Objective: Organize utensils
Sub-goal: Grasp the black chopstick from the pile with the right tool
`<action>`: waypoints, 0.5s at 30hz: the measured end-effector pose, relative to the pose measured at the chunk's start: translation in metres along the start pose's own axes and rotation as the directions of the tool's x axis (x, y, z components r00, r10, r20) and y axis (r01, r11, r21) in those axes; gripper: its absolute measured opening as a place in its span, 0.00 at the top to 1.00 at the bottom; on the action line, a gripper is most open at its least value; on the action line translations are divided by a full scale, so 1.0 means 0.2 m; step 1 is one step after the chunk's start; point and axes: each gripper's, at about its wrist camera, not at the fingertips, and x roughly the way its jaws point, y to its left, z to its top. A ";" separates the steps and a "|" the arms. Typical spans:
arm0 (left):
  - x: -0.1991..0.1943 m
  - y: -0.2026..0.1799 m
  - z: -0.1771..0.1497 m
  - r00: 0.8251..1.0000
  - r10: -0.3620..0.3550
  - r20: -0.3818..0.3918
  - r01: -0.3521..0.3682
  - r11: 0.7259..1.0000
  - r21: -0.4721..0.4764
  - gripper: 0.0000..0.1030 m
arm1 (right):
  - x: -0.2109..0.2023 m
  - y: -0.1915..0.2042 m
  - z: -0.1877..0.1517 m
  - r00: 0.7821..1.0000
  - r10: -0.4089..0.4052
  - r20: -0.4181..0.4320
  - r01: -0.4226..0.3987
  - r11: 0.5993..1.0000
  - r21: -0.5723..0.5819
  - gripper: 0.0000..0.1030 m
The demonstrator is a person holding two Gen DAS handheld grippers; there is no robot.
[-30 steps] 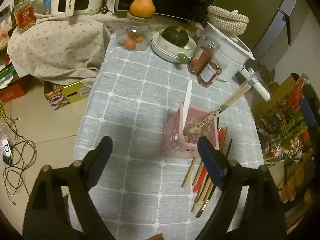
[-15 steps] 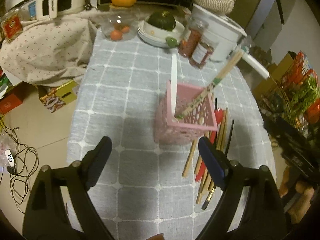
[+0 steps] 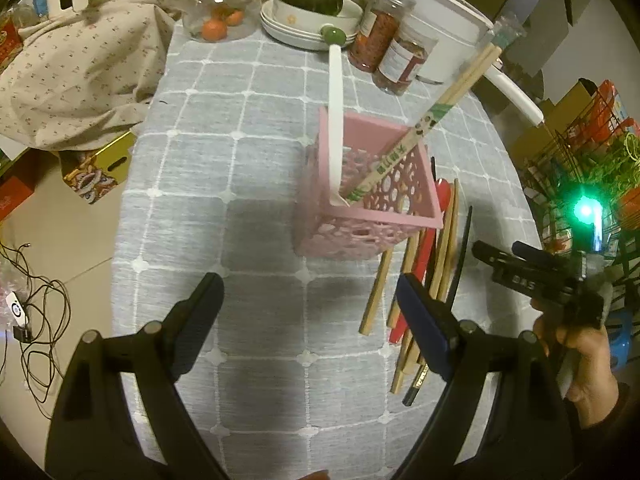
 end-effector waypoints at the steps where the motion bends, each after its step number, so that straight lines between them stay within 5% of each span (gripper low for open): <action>1: 0.00 0.00 0.00 1.000 -0.002 -0.003 0.002 1.000 0.000 0.14 | 0.02 0.00 0.00 1.000 -0.009 -0.011 0.009 1.000 0.001 0.13; 15: 0.00 -0.01 -0.02 0.999 -0.029 -0.013 0.029 0.999 0.016 0.15 | 0.14 0.06 0.00 0.997 -0.017 -0.071 0.015 0.999 -0.032 0.19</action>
